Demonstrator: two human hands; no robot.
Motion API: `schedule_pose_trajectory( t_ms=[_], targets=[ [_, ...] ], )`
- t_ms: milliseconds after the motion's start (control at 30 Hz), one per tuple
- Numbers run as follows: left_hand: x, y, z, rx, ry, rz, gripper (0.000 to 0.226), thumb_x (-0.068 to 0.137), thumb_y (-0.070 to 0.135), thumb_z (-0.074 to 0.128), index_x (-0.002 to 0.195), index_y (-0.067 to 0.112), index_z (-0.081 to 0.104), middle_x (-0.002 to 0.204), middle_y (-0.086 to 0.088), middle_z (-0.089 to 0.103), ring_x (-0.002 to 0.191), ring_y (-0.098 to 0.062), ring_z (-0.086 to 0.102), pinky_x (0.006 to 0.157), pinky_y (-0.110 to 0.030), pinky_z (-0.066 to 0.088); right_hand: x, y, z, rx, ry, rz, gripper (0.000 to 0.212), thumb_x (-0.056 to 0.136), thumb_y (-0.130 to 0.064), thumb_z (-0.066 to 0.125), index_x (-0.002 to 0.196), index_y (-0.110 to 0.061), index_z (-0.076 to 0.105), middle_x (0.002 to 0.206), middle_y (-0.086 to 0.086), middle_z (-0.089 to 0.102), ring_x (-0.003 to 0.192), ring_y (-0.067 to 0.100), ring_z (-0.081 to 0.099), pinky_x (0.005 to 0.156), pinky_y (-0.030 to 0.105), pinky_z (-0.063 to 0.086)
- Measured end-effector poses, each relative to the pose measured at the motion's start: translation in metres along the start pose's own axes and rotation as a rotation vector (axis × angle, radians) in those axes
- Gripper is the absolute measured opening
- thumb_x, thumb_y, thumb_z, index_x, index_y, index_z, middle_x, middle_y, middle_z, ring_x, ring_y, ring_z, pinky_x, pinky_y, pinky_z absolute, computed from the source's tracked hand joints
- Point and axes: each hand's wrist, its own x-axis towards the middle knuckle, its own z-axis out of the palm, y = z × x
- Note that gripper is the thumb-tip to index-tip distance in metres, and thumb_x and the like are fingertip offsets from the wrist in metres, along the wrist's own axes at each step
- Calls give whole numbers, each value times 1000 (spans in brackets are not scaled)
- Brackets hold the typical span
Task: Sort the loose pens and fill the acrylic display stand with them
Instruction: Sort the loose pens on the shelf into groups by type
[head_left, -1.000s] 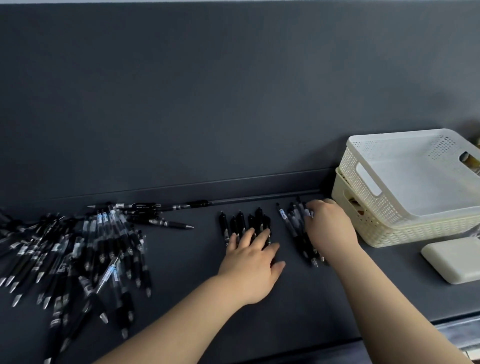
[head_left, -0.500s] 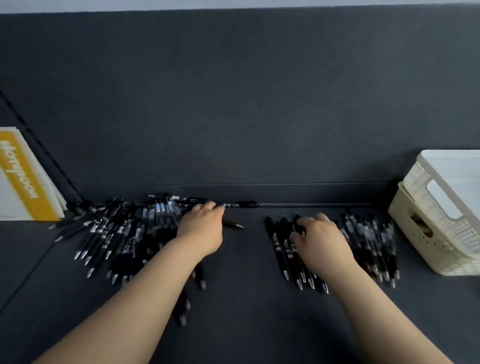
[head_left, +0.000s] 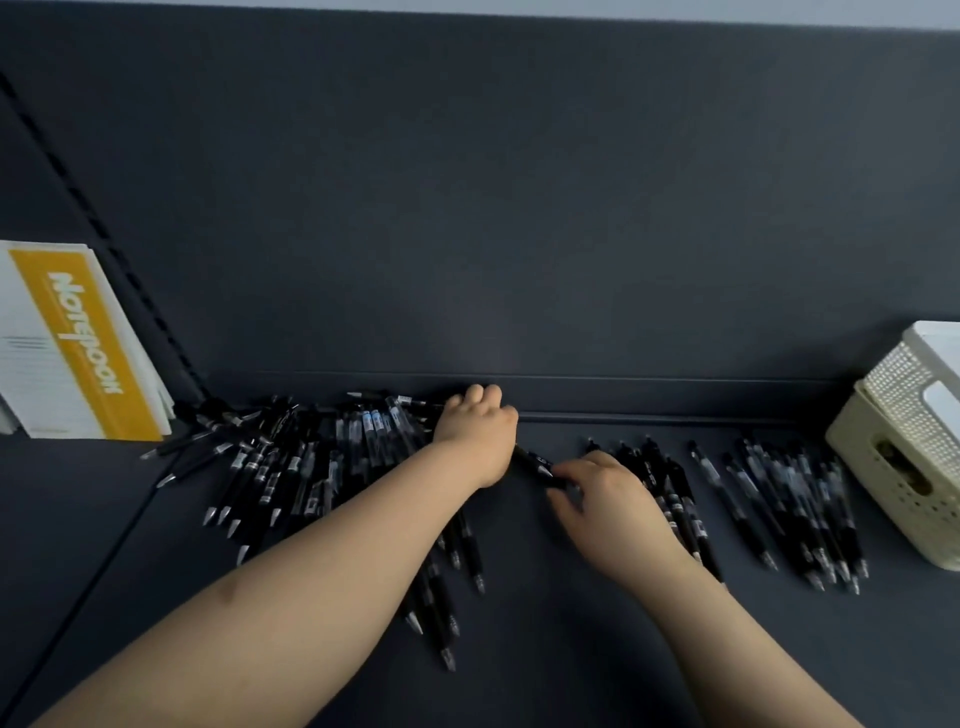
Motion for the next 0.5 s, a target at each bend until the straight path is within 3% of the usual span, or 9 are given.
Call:
schedule_pose_trajectory(
  t_ms=[133, 200, 267, 367, 500],
  targets=[
    [-14, -9, -6, -64, 217, 63, 37, 82, 3, 46, 117, 14, 43, 120, -5, 52, 117, -25, 45, 109, -34, 20, -2, -11, 3, 52, 60, 3, 33, 88, -22, 58, 121, -16, 59, 104, 1, 58, 94, 18, 59, 80, 25, 45],
    [-26, -21, -18, -47, 356, 61, 32, 80, 2, 44, 110, 14, 42, 110, -3, 57, 107, -24, 51, 102, -32, 25, -4, -19, 3, 126, 131, 11, 37, 87, -18, 59, 123, -17, 53, 96, -3, 56, 82, 13, 57, 73, 22, 43],
    [-39, -39, -28, -30, 394, 17, 28, 82, 3, 42, 107, 15, 43, 107, -2, 59, 102, -25, 55, 89, -33, 33, -6, -27, 5, 195, 190, 26, 38, 86, -15, 59, 122, -15, 46, 89, -6, 56, 73, 11, 55, 68, 22, 40],
    [-55, -76, -33, -59, 238, -157, 29, 86, 7, 45, 113, 15, 47, 115, -5, 59, 103, -27, 60, 75, -34, 41, -4, -37, 14, 238, 149, 43, 37, 87, -14, 58, 121, -12, 45, 85, -6, 56, 71, 10, 53, 67, 20, 36],
    [-65, -112, -16, -162, -79, -353, 27, 93, 18, 44, 119, 12, 48, 122, -7, 51, 93, -25, 55, 68, -33, 42, 1, -55, 34, 140, -31, 43, 29, 89, -24, 55, 117, -14, 56, 92, -6, 51, 86, 13, 52, 70, 15, 31]
  ],
)
